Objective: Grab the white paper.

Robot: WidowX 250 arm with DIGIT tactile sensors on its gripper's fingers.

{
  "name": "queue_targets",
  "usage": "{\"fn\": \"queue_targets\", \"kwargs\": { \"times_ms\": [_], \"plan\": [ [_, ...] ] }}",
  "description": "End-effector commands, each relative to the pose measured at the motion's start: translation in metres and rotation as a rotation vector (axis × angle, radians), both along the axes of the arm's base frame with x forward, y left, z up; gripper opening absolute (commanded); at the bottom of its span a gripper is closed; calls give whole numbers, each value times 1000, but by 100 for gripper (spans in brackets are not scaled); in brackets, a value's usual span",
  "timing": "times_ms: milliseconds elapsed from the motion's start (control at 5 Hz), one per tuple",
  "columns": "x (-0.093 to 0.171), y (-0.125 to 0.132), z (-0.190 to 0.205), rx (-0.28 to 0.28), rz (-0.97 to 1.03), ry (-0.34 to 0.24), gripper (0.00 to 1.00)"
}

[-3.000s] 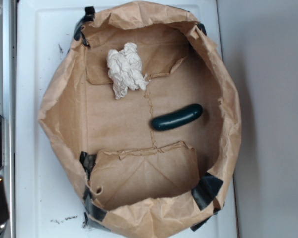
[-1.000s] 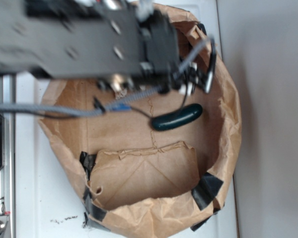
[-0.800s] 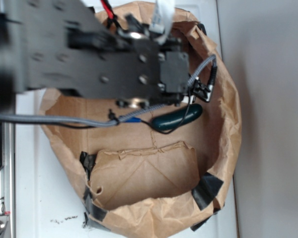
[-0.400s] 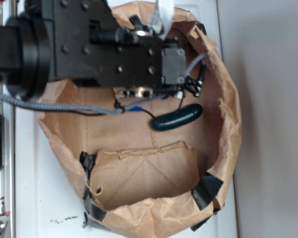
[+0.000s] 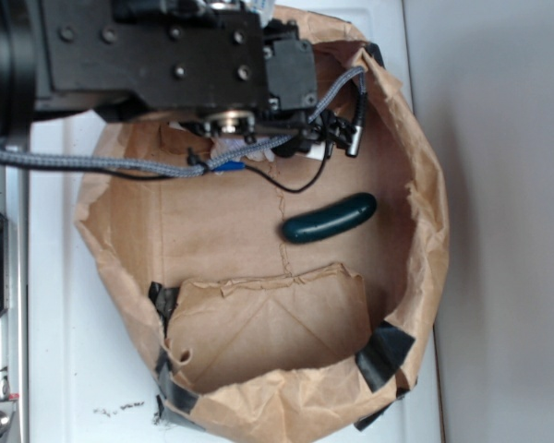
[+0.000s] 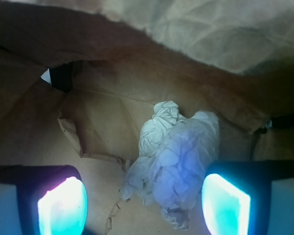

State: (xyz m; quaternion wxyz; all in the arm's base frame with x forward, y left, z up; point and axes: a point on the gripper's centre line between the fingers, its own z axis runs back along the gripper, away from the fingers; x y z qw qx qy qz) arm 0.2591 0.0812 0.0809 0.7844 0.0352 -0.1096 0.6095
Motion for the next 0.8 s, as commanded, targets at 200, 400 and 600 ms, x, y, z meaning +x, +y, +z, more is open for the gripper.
{"fn": "queue_targets", "kwargs": {
  "times_ms": [200,400,600],
  "plan": [
    [4,-1,-7,48,-13,64,100],
    [7,-4,-13,68,-33,95,100],
    [-1,-4,-13,70,-40,87,81]
  ]
}}
